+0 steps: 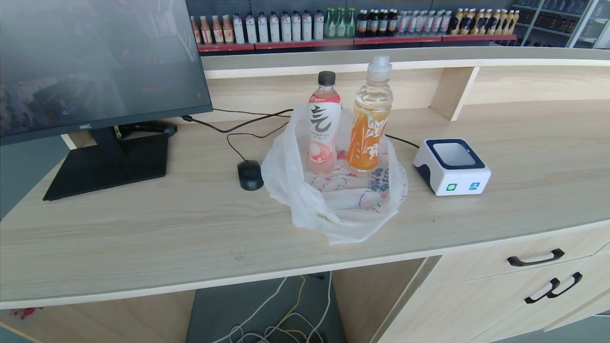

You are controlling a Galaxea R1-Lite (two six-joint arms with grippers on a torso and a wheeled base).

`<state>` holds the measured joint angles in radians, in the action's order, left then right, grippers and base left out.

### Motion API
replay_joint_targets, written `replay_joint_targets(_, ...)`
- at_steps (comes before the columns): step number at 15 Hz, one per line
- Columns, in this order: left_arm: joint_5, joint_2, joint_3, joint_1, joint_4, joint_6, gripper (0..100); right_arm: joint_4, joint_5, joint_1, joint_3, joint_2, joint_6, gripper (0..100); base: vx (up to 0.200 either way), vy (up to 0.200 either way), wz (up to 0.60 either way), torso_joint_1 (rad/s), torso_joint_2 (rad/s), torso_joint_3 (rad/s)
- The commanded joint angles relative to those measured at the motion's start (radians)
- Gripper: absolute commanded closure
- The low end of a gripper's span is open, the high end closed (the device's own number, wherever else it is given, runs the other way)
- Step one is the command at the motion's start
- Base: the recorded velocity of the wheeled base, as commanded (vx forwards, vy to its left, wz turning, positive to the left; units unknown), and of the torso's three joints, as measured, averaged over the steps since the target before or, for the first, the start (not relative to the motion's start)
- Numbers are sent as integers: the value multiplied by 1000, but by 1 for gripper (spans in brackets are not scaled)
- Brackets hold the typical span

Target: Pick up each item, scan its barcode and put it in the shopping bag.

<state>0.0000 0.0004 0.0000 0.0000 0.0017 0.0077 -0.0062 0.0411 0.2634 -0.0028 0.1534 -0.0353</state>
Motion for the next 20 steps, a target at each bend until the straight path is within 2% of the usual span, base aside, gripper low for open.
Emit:
replay_joint_targets(1, 0, 0, 0, 0, 0, 0, 0, 2, -1, -18, 1, -37, 0, 0, 0, 0, 0, 0, 0, 0)
replay_joint_targets(4, 0, 0, 0, 0, 0, 0, 0, 3, -6, -331, 1, 3, -11, 0, 0, 0, 0, 0, 0, 0)
replay_joint_targets(5, 0, 0, 0, 0, 0, 0, 0, 5, -13, -339, 1, -23, -15, 0, 0, 0, 0, 0, 0, 0)
replay_joint_targets(7, 0, 0, 0, 0, 0, -2, 0, 6, -47, -245, 1, -129, -49, 0, 0, 0, 0, 0, 0, 0)
replay_joint_targets(15, 0, 0, 0, 0, 0, -2, 0, 8, -52, -265, 1, -153, -32, 0, 0, 0, 0, 0, 0, 0)
replay_joint_targets(18, 0, 0, 0, 0, 0, -2, 0, 6, -52, -265, 3, -153, -26, 0, -200, 0, 0, 2, 2, -1)
replay_joint_targets(20, 0, 0, 0, 0, 0, -2, 0, 8, -52, -265, 3, -153, -26, 0, 0, 0, 0, 0, 0, 0)
